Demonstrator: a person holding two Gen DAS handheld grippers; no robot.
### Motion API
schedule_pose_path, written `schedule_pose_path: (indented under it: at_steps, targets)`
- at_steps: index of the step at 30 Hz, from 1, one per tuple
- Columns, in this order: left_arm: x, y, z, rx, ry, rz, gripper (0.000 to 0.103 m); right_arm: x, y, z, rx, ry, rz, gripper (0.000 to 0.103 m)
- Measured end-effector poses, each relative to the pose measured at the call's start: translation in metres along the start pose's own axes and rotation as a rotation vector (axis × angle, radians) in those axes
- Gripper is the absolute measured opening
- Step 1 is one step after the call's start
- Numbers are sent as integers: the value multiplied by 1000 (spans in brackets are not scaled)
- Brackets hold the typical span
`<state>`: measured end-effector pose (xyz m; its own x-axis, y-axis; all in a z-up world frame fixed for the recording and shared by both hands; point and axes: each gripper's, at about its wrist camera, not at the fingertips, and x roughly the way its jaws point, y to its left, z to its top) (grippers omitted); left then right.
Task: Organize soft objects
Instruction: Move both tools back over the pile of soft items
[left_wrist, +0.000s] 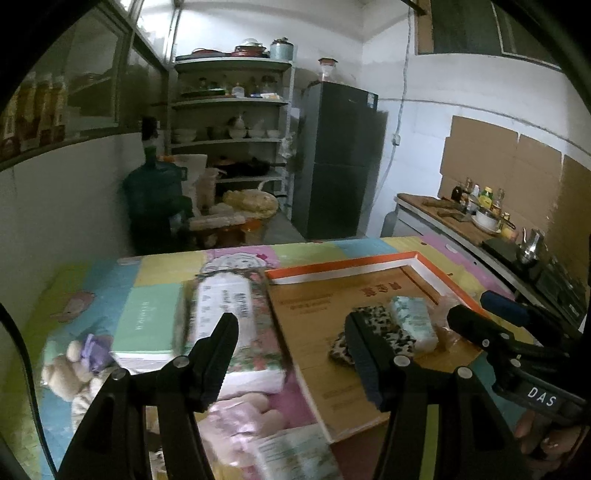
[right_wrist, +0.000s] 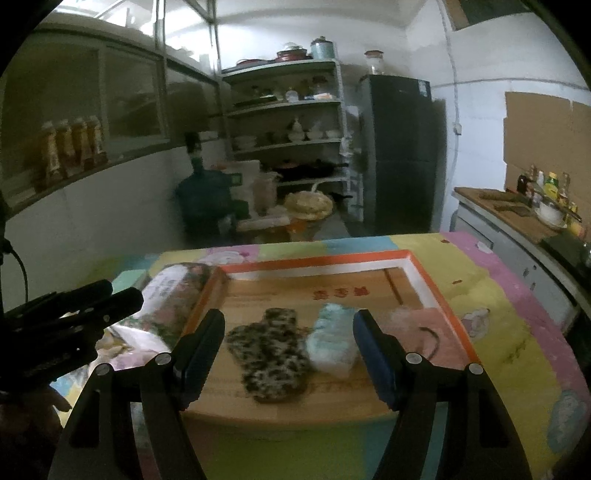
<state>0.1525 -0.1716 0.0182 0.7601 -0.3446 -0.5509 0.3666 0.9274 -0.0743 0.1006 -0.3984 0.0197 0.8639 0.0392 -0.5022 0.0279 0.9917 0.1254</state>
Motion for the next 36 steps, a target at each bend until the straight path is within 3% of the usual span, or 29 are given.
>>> schedule_pose_path:
  at_steps: [17, 36]
  targets:
    - [-51, 63, -15, -52, -46, 77, 60, -7, 75, -2, -67, -11, 104, 74]
    - [-88, 126, -34, -142, -75, 133, 60, -11, 143, -9, -141, -2, 153, 74]
